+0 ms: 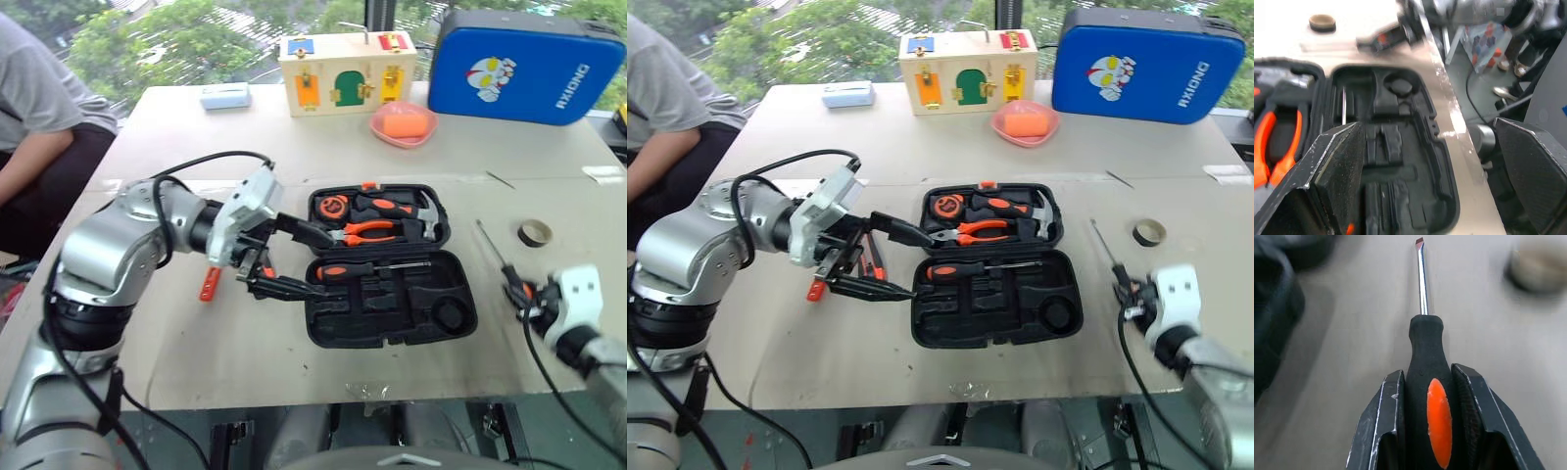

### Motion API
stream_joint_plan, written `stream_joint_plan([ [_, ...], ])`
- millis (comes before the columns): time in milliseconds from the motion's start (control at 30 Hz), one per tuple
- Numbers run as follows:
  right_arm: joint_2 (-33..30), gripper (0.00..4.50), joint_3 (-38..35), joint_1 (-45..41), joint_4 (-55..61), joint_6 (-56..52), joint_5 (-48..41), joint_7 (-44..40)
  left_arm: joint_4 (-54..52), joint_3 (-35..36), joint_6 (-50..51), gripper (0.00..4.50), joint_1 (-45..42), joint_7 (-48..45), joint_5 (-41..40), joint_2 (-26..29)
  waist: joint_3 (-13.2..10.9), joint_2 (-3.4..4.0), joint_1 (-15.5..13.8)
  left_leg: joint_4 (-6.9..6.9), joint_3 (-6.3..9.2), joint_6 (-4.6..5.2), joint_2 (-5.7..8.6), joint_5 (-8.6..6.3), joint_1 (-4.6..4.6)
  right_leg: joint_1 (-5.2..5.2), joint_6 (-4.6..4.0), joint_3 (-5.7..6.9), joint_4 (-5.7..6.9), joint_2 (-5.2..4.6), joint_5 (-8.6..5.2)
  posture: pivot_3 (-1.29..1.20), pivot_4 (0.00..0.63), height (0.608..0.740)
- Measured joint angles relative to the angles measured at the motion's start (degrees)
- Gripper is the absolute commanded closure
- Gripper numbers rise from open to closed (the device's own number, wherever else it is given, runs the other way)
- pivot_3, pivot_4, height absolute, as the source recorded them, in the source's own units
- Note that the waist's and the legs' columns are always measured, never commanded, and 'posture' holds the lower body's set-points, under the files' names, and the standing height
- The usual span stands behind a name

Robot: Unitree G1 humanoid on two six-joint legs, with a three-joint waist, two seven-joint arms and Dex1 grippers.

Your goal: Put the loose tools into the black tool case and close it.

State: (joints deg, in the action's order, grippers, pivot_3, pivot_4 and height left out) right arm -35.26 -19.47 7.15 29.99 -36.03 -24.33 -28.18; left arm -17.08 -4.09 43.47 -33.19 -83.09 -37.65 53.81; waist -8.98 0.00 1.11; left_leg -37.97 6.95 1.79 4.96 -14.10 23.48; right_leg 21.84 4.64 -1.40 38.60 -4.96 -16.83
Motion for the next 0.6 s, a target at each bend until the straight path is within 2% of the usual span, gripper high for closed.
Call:
stream_joint_plan([
  [67,-7.1,3.97,2.2,-9.0,-1.8,3.1,-2.7,-11.1,-0.7,1.4,-0.3,0.00,3.1,-0.8,-0.1,2.6,0.0,-0.06,0.8,0.28,-0.04,0.17,-0.06,-0.10,-0.34,-0.21,0.01,-0.02,-0.02,0.01,-0.01,0.00,0.150,0.735],
  [133,-12.7,3.97,7.8,-16.9,-4.2,7.6,-4.3,-24.1,-1.1,2.6,-0.6,0.00,6.1,-0.9,-0.1,4.9,0.0,-0.24,1.0,0.80,0.05,0.18,-0.20,-0.11,-0.59,-0.30,-0.06,0.07,-0.24,0.04,-0.06,0.00,0.150,0.735],
  [267,-13.1,3.97,19.0,-26.1,-13.3,13.0,-2.8,-37.3,-2.7,5.1,-0.6,0.00,9.0,-0.3,-0.6,6.6,0.0,-0.34,0.6,0.81,0.31,-0.10,-0.26,0.03,-0.16,-0.10,-0.17,0.37,-0.51,0.04,-0.14,0.00,0.150,0.735],
  [400,-9.8,3.97,30.6,-36.2,-21.4,16.4,3.9,-43.5,-5.8,8.2,-0.7,0.00,13.5,1.5,-0.8,8.2,-0.1,-0.34,1.3,0.56,0.26,-0.11,-0.18,0.03,0.25,0.28,-0.10,0.30,-0.51,-0.08,-0.09,0.00,0.150,0.735],
  [600,-9.0,3.97,35.7,-36.8,-24.1,20.4,8.2,-47.6,-8.9,10.7,-0.7,0.00,16.0,5.0,-1.2,8.5,-0.1,-0.33,-0.3,0.56,0.35,-0.12,-0.16,0.03,0.31,0.39,-0.11,0.35,-0.47,-0.09,-0.09,0.00,0.150,0.735],
])
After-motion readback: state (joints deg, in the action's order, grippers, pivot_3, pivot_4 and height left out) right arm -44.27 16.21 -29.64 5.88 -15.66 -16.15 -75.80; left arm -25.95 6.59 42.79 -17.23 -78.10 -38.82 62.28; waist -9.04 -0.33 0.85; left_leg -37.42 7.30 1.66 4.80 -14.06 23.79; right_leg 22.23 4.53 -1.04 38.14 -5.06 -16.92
